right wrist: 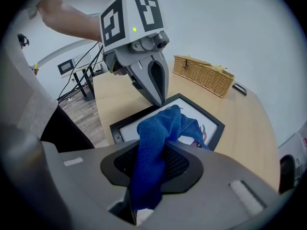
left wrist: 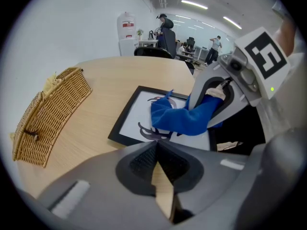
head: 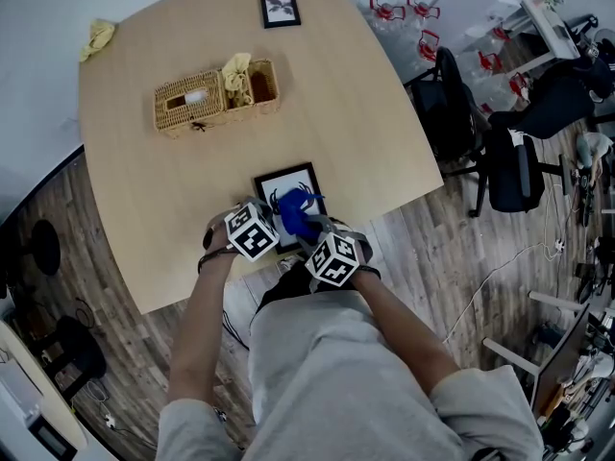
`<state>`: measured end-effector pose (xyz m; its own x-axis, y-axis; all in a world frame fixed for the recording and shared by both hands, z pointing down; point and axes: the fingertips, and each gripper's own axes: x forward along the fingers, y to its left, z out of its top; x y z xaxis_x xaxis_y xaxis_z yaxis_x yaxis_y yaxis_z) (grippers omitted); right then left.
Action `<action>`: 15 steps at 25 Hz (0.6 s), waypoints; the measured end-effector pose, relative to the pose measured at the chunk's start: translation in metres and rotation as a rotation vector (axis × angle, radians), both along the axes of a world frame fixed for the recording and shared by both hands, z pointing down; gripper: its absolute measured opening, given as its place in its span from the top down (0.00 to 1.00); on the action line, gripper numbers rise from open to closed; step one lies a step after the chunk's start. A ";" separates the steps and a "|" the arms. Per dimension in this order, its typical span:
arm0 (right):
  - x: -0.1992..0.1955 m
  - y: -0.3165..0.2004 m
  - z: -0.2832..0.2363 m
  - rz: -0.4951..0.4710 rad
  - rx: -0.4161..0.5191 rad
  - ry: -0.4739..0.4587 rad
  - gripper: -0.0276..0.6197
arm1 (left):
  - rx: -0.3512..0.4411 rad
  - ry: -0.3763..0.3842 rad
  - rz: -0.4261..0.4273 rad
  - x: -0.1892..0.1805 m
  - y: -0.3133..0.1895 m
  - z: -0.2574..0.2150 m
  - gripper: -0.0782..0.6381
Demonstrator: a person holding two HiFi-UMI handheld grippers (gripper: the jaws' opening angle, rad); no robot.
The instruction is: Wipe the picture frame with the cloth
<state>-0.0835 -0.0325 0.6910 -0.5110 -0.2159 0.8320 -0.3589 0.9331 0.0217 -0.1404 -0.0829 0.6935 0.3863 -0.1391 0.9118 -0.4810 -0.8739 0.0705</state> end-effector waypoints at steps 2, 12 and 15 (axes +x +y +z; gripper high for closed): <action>-0.001 -0.002 0.000 0.000 0.001 0.008 0.80 | -0.003 0.007 0.001 0.001 0.001 -0.001 0.82; -0.007 -0.033 0.002 0.016 0.010 0.030 0.80 | -0.008 0.039 -0.004 0.001 0.002 -0.001 0.82; -0.010 -0.046 0.002 0.006 0.009 0.034 0.80 | -0.010 0.047 -0.002 0.001 0.002 -0.002 0.82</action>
<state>-0.0937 -0.0787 0.6928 -0.4808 -0.2264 0.8471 -0.3633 0.9307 0.0426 -0.1395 -0.0807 0.6916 0.4289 -0.1311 0.8938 -0.4788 -0.8720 0.1018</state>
